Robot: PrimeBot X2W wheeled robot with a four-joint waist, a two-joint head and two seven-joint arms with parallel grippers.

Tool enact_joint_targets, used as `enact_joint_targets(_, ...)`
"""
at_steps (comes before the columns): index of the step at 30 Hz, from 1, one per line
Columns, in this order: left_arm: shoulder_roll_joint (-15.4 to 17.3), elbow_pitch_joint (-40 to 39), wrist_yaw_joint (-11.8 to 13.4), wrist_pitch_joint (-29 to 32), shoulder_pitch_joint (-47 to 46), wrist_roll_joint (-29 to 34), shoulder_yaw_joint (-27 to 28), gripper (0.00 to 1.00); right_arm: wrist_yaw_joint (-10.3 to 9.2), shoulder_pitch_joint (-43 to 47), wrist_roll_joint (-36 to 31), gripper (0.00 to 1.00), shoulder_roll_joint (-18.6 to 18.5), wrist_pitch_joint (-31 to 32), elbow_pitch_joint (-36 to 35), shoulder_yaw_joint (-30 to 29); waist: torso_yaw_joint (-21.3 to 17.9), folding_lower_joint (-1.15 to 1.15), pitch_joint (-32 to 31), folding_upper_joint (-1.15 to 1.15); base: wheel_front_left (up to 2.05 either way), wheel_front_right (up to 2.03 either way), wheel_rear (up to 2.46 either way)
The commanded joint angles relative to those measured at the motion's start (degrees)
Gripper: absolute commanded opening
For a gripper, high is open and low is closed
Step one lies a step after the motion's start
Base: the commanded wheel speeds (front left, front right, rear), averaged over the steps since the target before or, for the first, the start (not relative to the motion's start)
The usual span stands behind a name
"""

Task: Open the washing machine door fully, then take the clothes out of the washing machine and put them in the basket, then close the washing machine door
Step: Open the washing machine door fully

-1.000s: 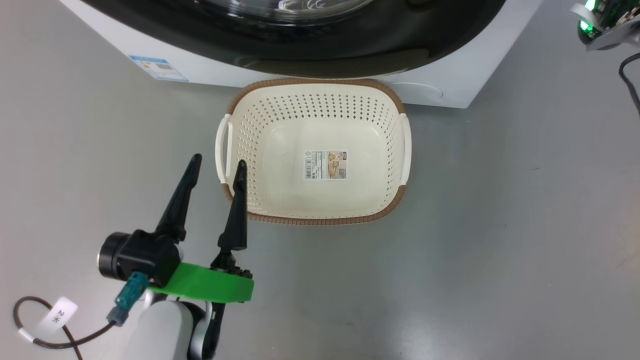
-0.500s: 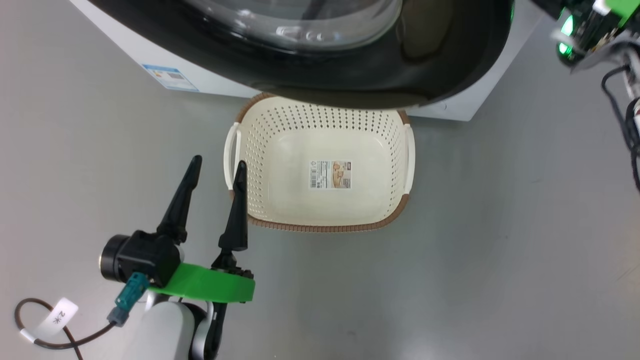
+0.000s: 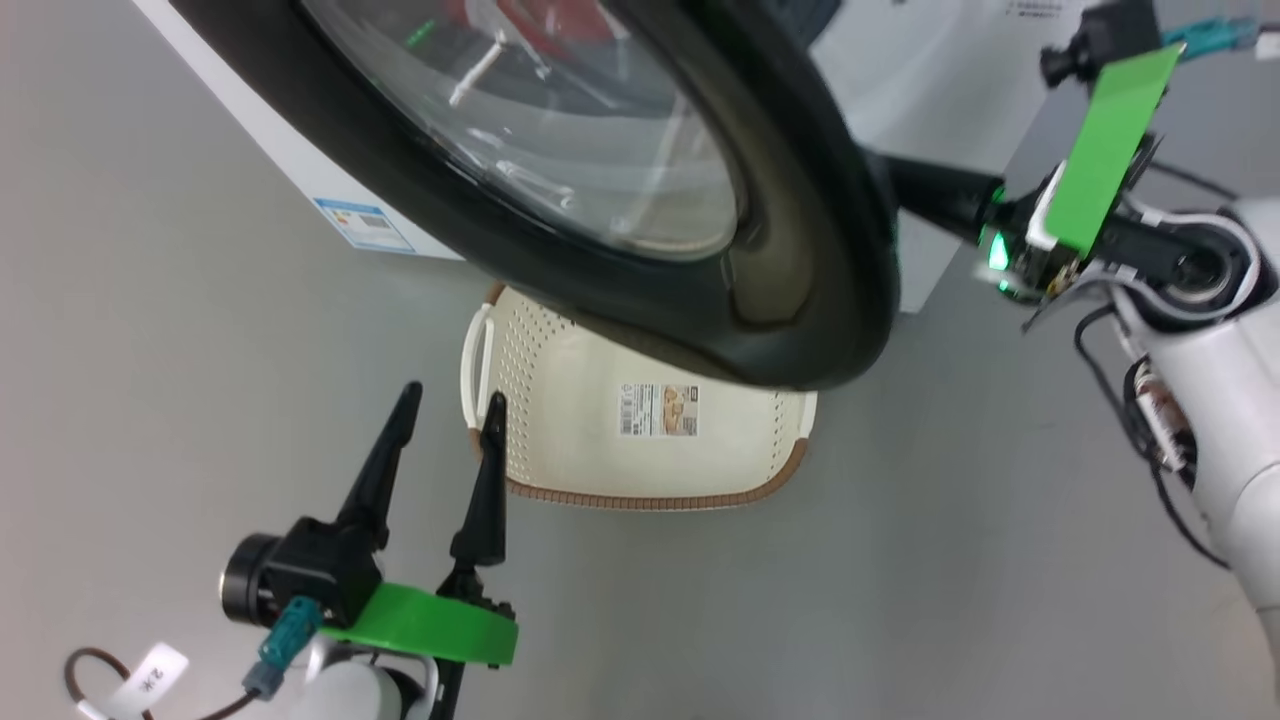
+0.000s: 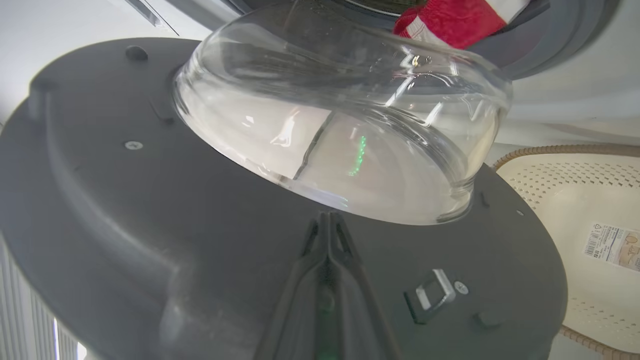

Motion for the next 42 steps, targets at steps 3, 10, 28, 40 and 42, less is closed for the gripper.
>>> enact_joint_targets(3, 1.06, -0.6, 0.27, -0.69, 1.96, 0.53, 1.56, 1.0, 0.1, 4.71, -0.61, 0.0, 1.88, 1.04, -3.43, 0.29, 0.64, 0.0, -3.23, 0.0, 0.0, 0.0, 0.0)
enact_joint_targets(10, 1.06, -0.44, 0.06, -0.69, 4.73, 0.51, 1.47, 1.0, 0.1, 10.83, -1.57, 0.0, 3.69, 1.96, -6.95, -0.21, 1.84, 0.0, -6.7, 0.0, 0.0, 0.0, 0.0)
enact_joint_targets(28, 1.06, 0.0, -0.54, -0.69, 8.86, 0.42, 2.06, 1.0, 0.1, 20.34, -3.25, 0.0, 8.73, 5.05, -11.41, -1.46, 7.09, 0.0, -12.04, 0.0, 0.0, 0.0, 0.0)
enact_joint_targets(40, 1.06, 0.07, -0.29, -0.69, 9.83, 0.44, 2.71, 1.0, 0.1, 24.02, -5.21, 0.0, 12.15, 6.01, -13.58, -1.79, 11.94, 0.0, -13.52, 0.0, 0.0, 0.0, 0.0)
enact_joint_targets(42, 1.06, 0.04, -0.22, -0.69, 9.87, 0.44, 2.77, 1.0, 0.1, 24.33, -5.67, 0.0, 12.73, 6.32, -13.81, -1.53, 12.62, 0.0, -13.55, 0.0, 0.0, 0.0, 0.0)
